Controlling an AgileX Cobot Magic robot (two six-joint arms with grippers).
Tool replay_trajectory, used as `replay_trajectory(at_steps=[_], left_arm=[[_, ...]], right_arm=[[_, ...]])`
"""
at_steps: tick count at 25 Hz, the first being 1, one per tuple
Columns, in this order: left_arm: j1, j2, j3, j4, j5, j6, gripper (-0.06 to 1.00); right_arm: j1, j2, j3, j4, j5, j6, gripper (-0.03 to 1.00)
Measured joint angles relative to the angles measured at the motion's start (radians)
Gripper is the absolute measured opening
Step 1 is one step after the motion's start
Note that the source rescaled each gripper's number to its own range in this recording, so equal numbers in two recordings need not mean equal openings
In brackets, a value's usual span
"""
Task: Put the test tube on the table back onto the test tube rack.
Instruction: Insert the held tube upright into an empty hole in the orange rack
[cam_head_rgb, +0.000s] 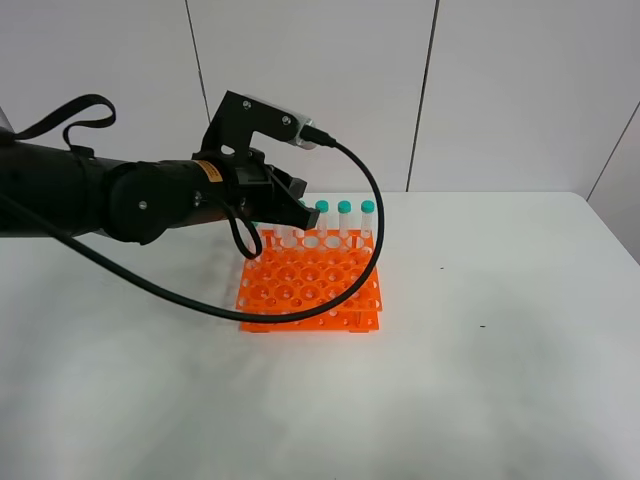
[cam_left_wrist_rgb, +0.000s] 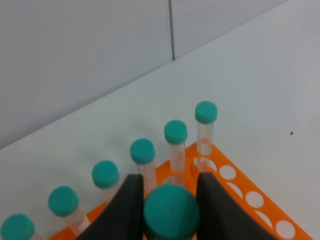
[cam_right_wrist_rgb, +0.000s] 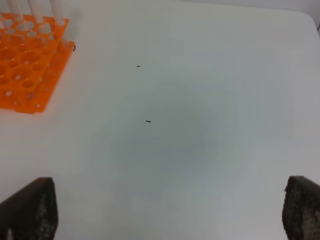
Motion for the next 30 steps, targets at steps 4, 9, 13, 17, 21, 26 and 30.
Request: replay_trajectory(at_steps=[4,9,13,17,21,26,30], left_arm=[[0.021,0.066,-0.053,0.000,-0.020,-0.025,0.00],[0.063,0.102,-0.059,0.025,-0.061,-0.081,0.00],[0.071,0.106,-0.059,0.052,-0.063,-0.084,0.00],[0.086,0.139,-0.059,0.054,-0.083,-0.092,0.00],[0.095,0.173,-0.059,0.054,-0.090,-0.095,0.00],[0.094,0.175,-0.059,0.054,-0.115,-0.096,0.00],[0.094,0.175,-0.059,0.054,-0.116,-0.099,0.00]], right_arm=[[0.000,0.000,0.000,0.000,0.000,0.000,1.00],[0.000,0.000,0.000,0.000,0.000,0.000,1.00],[0.000,0.000,0.000,0.001,0.000,0.000,1.00],[0.000,0.000,0.000,0.001,0.000,0.000,1.00],[0.000,0.000,0.000,0.001,0.000,0.000,1.00],[0.000,0.000,0.000,0.004,0.000,0.000,1.00],[0.000,0.000,0.000,0.004,0.000,0.000,1.00]])
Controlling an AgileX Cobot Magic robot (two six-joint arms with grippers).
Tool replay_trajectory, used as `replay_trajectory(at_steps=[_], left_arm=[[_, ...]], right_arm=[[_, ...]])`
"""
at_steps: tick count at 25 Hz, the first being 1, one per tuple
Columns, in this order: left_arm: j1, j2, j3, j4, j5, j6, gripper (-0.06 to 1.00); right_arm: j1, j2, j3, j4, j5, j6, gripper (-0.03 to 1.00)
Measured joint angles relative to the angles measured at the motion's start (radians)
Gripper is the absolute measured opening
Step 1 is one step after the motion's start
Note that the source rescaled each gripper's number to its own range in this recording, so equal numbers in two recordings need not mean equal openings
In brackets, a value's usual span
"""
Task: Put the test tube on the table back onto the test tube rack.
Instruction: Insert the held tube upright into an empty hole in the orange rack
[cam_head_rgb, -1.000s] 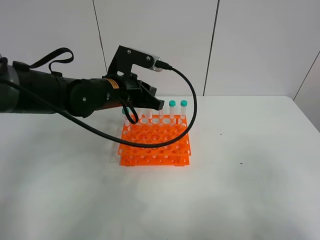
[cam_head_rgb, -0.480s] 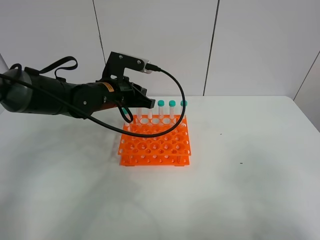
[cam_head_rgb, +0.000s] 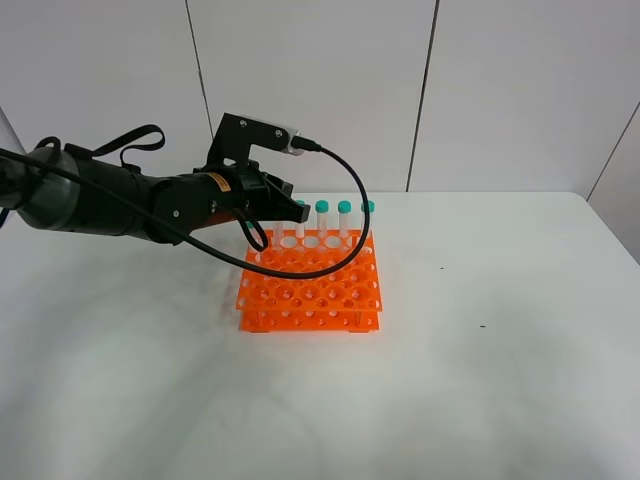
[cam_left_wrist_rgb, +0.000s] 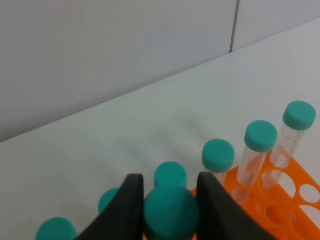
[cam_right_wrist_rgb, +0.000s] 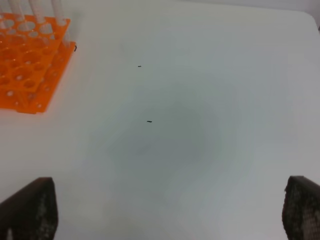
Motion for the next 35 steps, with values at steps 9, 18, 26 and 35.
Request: replay_trajectory(at_steps=[9,18,26,35], left_arm=[[0.012,0.035,0.000,0.001,-0.014,-0.019,0.00],[0.025,0.035,0.000,0.001,-0.018,-0.021,0.00],[0.033,0.035,0.000,0.001,-0.018,-0.068,0.00],[0.029,0.035,0.000,0.001,-0.018,-0.071,0.00]], right_arm=[[0.000,0.000,0.000,0.000,0.000,0.000,1.00],[0.000,0.000,0.000,0.000,0.000,0.000,1.00],[0.000,0.000,0.000,0.000,0.000,0.000,1.00],[0.000,0.000,0.000,0.001,0.000,0.000,1.00]])
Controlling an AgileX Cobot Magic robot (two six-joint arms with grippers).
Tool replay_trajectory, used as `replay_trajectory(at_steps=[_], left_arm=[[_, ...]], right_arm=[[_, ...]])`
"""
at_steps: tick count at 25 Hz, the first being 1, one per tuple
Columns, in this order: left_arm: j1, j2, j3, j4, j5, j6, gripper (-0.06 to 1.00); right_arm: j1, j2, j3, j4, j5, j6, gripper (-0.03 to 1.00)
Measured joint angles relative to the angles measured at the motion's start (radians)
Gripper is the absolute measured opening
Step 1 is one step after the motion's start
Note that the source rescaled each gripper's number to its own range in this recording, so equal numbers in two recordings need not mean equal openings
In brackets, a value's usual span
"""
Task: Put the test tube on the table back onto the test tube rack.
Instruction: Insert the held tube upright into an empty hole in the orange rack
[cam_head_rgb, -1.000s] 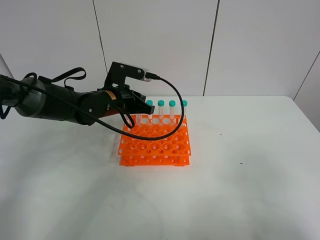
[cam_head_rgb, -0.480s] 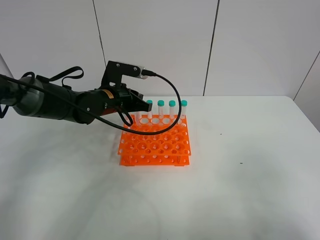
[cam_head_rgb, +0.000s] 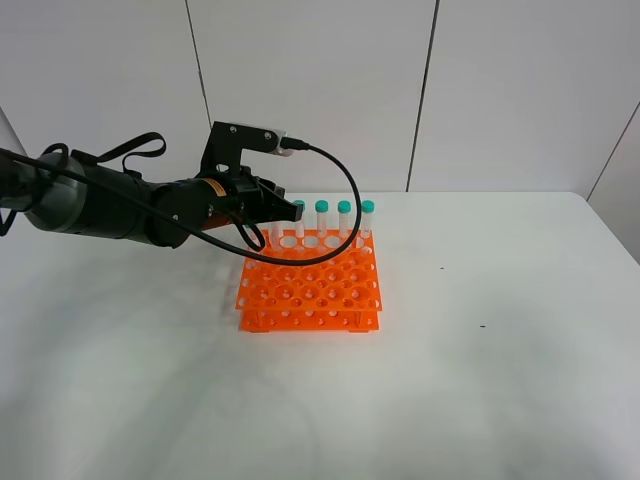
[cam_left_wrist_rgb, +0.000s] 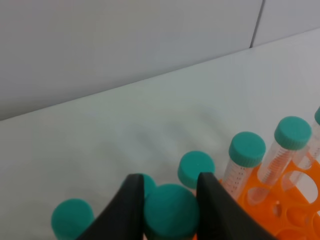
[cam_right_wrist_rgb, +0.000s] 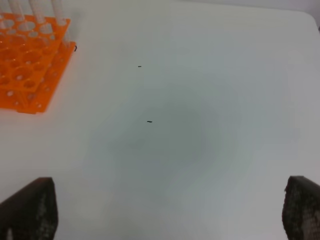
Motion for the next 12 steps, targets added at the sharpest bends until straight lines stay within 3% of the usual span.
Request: replay_trajectory(at_steps=[12], left_arm=[[-0.001,0.020,0.000,0.022,-0.016,-0.001,0.00]], right_arm=[[0.000,0.000,0.000,0.003,0.000,0.000,1.00]])
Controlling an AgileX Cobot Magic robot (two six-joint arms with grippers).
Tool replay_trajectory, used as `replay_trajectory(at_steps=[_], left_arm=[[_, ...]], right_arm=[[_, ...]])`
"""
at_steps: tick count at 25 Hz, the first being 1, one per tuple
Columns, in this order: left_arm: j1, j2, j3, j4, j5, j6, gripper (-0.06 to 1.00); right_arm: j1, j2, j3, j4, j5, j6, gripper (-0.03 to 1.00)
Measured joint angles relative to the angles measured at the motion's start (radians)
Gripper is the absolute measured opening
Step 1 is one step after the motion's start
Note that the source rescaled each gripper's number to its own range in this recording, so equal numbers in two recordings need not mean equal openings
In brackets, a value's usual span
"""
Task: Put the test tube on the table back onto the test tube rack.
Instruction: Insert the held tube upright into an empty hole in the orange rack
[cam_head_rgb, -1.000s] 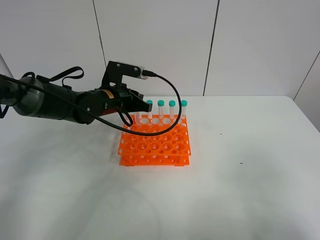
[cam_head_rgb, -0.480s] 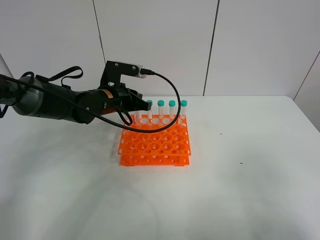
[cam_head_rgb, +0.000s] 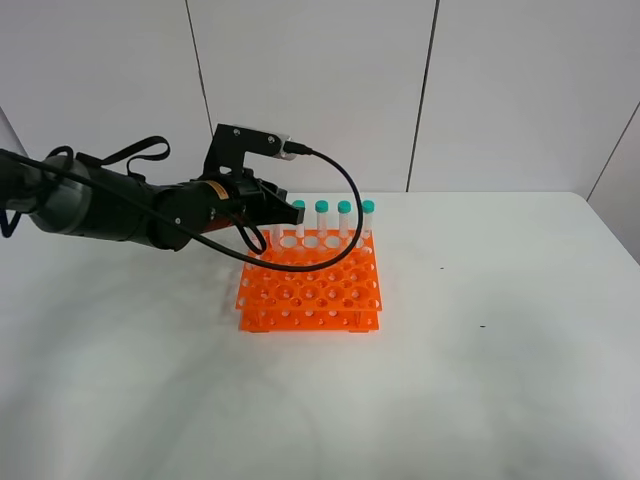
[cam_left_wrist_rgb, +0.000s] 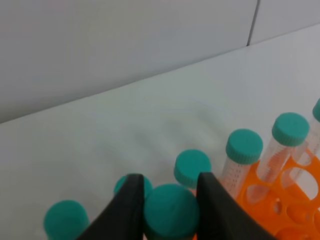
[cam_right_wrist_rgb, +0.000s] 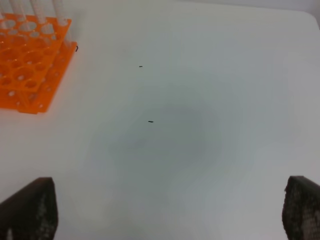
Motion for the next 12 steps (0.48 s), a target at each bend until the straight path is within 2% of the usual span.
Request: replay_trajectory(at_steps=[12], left_arm=[[-0.004,0.031,0.000,0.000,-0.009,-0.001,0.00]], right_arm=[[0.000,0.000,0.000,0.000,0.000,0.000,1.00]])
